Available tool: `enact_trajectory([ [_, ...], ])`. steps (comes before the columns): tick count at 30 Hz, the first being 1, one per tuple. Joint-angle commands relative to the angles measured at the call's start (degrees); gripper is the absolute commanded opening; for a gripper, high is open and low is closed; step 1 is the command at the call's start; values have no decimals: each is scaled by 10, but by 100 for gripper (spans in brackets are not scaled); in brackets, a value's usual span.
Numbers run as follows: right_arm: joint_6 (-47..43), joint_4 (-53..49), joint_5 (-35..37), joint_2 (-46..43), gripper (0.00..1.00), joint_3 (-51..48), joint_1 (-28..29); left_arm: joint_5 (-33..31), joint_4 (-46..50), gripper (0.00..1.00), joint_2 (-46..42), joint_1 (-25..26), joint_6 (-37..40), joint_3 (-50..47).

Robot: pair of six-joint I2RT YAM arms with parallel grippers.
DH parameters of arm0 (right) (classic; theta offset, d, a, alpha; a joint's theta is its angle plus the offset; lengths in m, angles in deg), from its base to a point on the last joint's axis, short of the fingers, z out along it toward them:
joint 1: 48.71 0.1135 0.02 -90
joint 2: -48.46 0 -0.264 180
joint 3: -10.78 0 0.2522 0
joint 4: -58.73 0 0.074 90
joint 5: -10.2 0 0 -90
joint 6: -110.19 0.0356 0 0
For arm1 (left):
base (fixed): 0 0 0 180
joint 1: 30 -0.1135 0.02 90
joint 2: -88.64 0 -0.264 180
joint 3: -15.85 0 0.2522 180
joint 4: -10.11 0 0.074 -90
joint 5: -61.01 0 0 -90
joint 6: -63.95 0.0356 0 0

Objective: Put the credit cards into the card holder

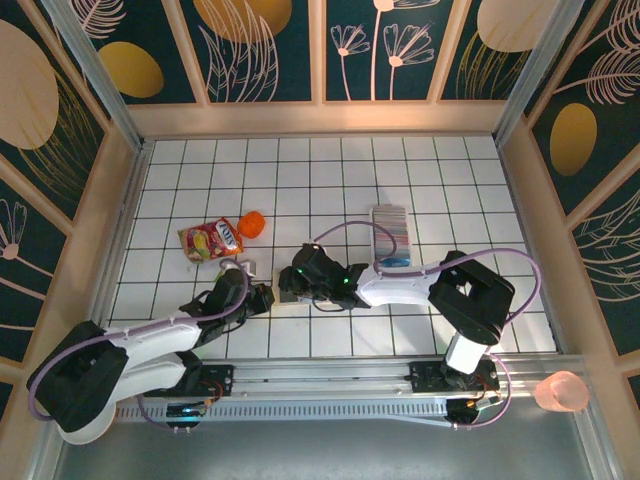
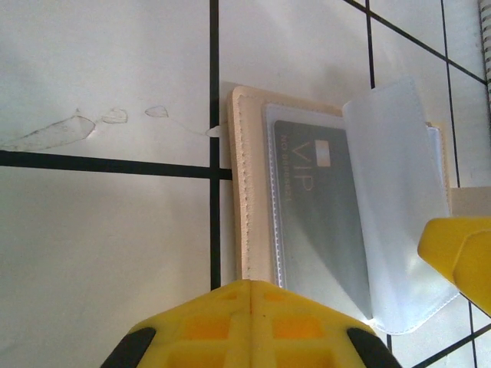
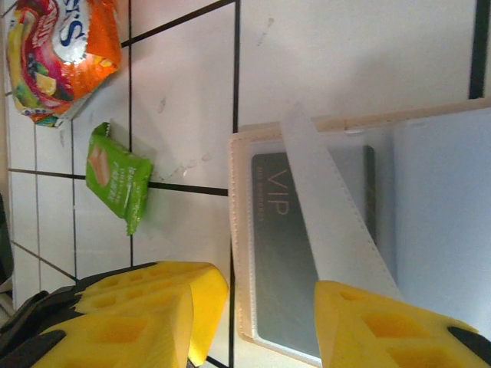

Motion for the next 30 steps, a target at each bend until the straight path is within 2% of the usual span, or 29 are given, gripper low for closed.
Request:
enact_trajectory([
  [1,5,27,-6,16,45,7,4,-21,19,6,-27,1,-9,-11],
  [6,-1,44,-6,33,45,22,3,-22,24,4,-75,2,-29,-33],
  [22,-68,105,-47,95,45,136,10,-91,225,4,-281,1,-68,-32],
  [26,-113,108,-40,76,45,161,8,-101,250,10,-319,1,-74,-26],
  [30,-198,110,-20,20,45,153,-1,-103,258,18,-322,2,-65,-13],
])
